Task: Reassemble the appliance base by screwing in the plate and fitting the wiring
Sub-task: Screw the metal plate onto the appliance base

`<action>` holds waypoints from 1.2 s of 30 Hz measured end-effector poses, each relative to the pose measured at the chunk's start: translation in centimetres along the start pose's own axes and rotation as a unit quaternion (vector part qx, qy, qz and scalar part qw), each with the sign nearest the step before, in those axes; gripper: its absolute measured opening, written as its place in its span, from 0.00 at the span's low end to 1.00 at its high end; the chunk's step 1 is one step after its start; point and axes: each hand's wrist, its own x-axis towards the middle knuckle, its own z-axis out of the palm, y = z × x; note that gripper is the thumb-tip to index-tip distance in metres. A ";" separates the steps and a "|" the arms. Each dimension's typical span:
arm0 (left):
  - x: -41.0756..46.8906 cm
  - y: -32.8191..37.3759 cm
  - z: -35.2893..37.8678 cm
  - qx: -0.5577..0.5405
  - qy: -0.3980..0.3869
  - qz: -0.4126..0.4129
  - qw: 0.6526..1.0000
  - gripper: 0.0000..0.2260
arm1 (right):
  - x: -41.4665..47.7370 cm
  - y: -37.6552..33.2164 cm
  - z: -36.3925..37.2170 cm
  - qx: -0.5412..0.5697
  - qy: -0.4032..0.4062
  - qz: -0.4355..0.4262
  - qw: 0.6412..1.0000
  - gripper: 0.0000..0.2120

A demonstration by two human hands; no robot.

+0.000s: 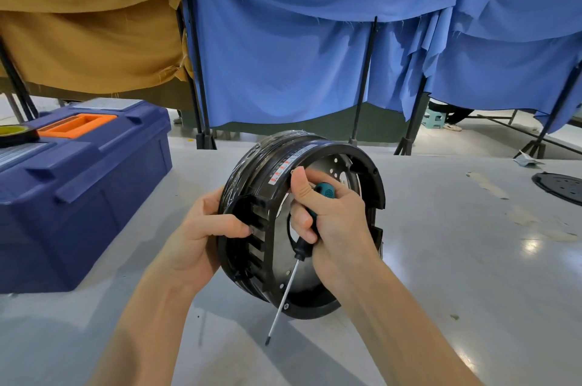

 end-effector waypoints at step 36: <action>-0.2 0.6 1.1 0.001 0.027 -0.001 1.000 0.23 | -2.0 1.0 1.4 -0.136 0.131 -0.228 0.955 0.04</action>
